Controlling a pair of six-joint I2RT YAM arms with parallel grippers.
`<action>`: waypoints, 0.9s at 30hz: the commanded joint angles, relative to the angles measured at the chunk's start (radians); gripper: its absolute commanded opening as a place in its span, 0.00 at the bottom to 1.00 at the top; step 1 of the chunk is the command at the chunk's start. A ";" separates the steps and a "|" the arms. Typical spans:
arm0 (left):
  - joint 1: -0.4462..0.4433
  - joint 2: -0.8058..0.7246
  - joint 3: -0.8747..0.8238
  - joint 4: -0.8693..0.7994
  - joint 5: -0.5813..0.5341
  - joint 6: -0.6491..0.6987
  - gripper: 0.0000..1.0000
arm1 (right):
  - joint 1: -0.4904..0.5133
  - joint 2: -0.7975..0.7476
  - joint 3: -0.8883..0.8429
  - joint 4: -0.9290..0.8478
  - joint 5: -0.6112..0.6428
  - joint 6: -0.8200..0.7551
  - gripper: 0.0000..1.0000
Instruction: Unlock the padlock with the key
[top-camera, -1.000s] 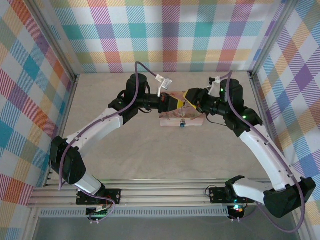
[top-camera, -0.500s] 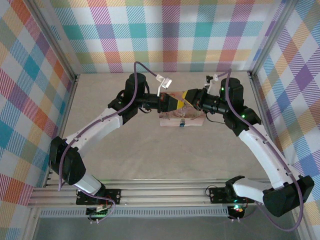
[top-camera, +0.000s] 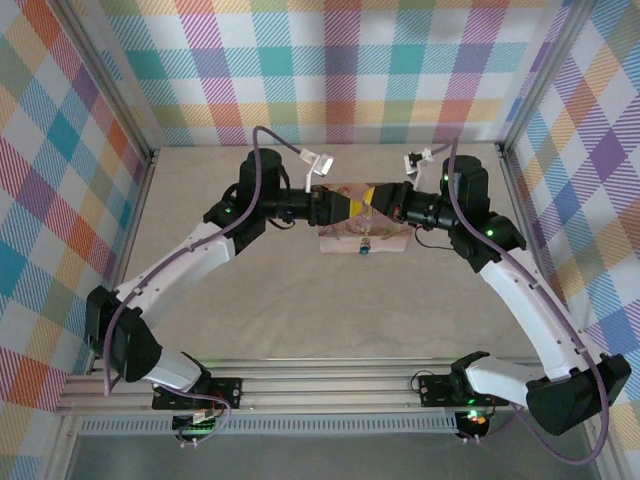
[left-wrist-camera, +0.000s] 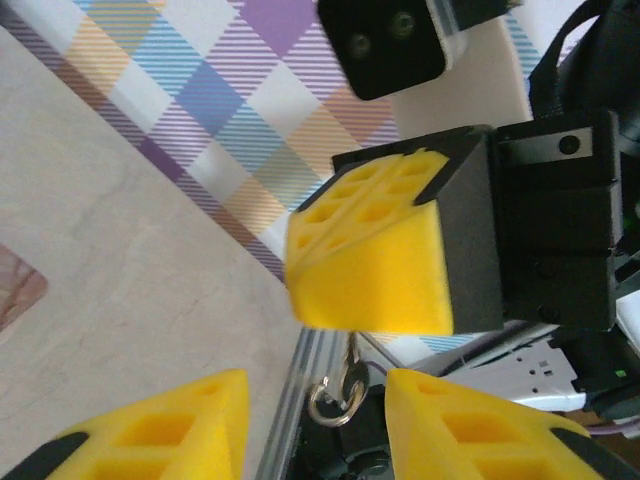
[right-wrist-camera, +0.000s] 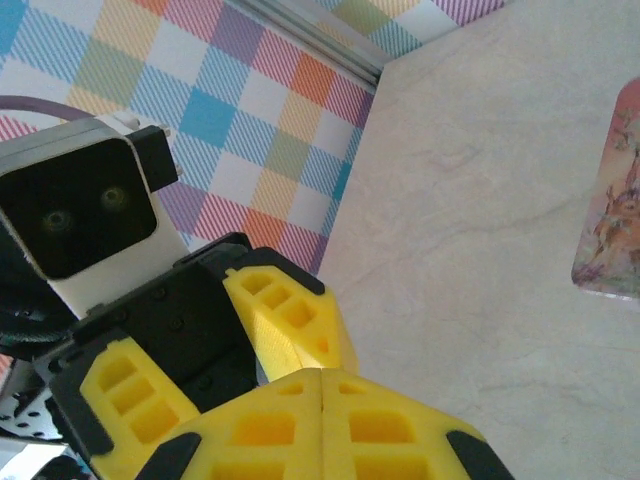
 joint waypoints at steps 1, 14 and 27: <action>0.017 -0.058 -0.053 0.066 -0.055 -0.090 0.43 | 0.004 -0.014 0.060 -0.039 -0.017 -0.158 0.00; -0.024 -0.040 -0.127 0.389 0.009 -0.406 0.43 | 0.004 0.002 0.042 0.134 -0.062 -0.121 0.00; -0.042 -0.010 -0.106 0.437 0.034 -0.477 0.35 | 0.004 0.010 0.029 0.184 -0.056 -0.070 0.00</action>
